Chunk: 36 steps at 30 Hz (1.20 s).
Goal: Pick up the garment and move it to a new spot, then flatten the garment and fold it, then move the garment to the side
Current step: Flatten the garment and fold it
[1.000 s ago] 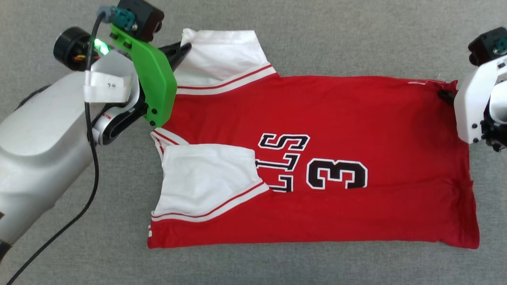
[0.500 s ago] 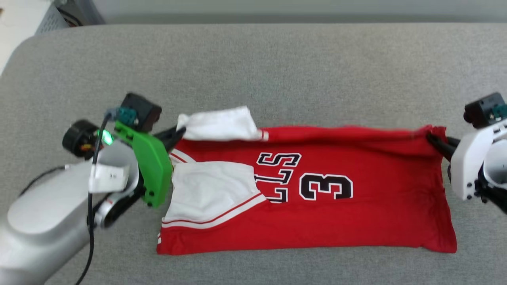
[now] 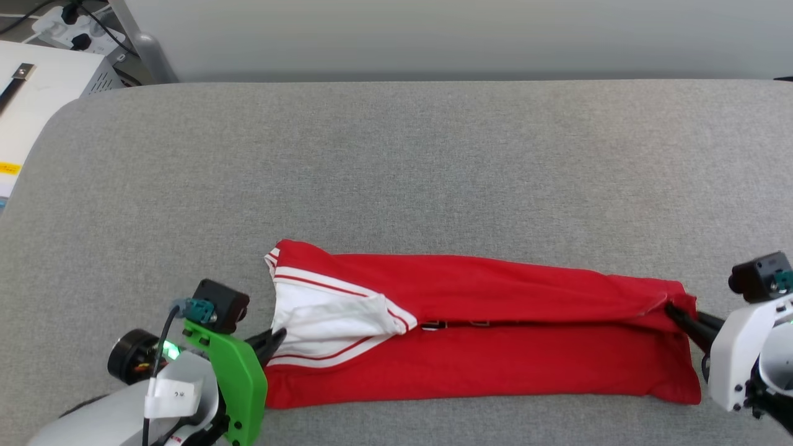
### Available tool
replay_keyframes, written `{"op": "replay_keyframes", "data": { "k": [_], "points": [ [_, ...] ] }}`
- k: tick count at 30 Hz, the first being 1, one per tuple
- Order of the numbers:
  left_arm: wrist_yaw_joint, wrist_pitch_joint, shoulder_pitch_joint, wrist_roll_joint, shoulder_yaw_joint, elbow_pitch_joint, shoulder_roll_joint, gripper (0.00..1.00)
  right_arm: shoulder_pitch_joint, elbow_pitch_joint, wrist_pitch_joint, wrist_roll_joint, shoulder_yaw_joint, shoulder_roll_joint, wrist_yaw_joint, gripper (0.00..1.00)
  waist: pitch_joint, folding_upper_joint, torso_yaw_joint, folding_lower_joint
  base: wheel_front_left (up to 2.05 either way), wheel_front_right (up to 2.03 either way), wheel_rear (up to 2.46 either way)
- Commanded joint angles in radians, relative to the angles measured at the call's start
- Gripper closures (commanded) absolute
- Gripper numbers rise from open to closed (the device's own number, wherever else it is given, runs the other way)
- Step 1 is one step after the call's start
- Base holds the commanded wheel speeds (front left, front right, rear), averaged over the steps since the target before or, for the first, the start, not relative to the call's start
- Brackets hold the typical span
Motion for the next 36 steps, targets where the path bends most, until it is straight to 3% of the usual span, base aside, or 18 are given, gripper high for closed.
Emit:
{"op": "replay_keyframes", "data": {
  "k": [1,7,8,9,10,11,15,19,24,29,32,36],
  "points": [
    [0.009,-0.012,0.025,-0.015,0.0,0.002,0.003,1.0,0.027,-0.007,0.001,0.002,-0.009,0.01,-0.001,1.0,0.006,0.0,-0.002,0.0001,0.0,0.0,0.0],
    [-0.011,-0.043,0.071,-0.057,0.0,0.087,-0.054,1.0,0.076,0.044,0.026,-0.001,-0.026,0.075,-0.001,1.0,0.032,0.0,-0.006,0.0001,0.0,0.0,0.0],
    [-0.011,-0.049,0.072,-0.051,-0.002,0.104,-0.059,1.0,0.077,0.048,0.026,0.002,-0.027,0.081,-0.001,0.83,0.03,0.0,-0.006,0.0001,0.0,0.0,0.0],
    [-0.009,-0.058,0.075,-0.052,0.001,0.115,-0.064,1.0,0.077,0.051,0.025,0.006,-0.031,0.085,-0.001,0.55,0.027,0.0,-0.006,0.0001,0.0,0.0,0.0],
    [-0.007,-0.075,0.08,-0.057,0.009,0.124,-0.069,0.56,0.08,0.054,0.031,0.015,-0.037,0.088,-0.001,0.0,0.021,0.0,-0.005,0.0001,0.0,0.0,0.0],
    [-0.003,-0.093,0.085,-0.058,0.017,0.127,-0.072,0.0,0.082,0.047,0.032,0.023,-0.041,0.087,-0.001,0.0,0.015,0.0,-0.004,0.0001,0.0,0.0,0.0],
    [0.041,-0.194,0.106,-0.033,0.047,0.131,-0.067,0.0,0.098,-0.003,0.018,0.063,-0.081,0.07,-0.001,0.0,-0.015,0.0,0.001,0.0001,0.0,0.0,0.0],
    [0.118,-0.3,0.136,-0.011,0.099,0.105,-0.059,0.0,0.127,-0.08,0.012,0.151,-0.163,0.04,-0.001,0.0,-0.039,0.0,0.008,0.0001,0.0,0.0,0.0],
    [0.226,-0.343,0.176,0.054,0.195,0.061,-0.071,0.0,0.155,-0.12,0.047,0.202,-0.255,-0.015,-0.001,0.0,-0.043,0.0,0.017,0.0001,0.0,0.0,0.0],
    [0.321,-0.345,0.244,0.22,0.371,0.011,-0.133,0.0,0.177,-0.106,0.155,0.282,-0.314,-0.036,-0.001,0.0,-0.025,0.0,0.03,0.0001,0.0,0.0,0.0],
    [0.345,-0.345,0.297,0.315,0.471,-0.006,-0.19,0.0,0.175,-0.08,0.213,0.306,-0.328,-0.035,-0.001,0.0,-0.009,0.0,0.04,0.0001,0.0,0.0,0.0],
    [0.335,-0.345,0.362,0.435,0.582,-0.008,-0.266,0.0,0.159,-0.029,0.262,0.3,-0.324,-0.011,-0.001,0.0,0.009,0.0,0.057,0.0001,0.0,0.0,0.0]
  ]
}}
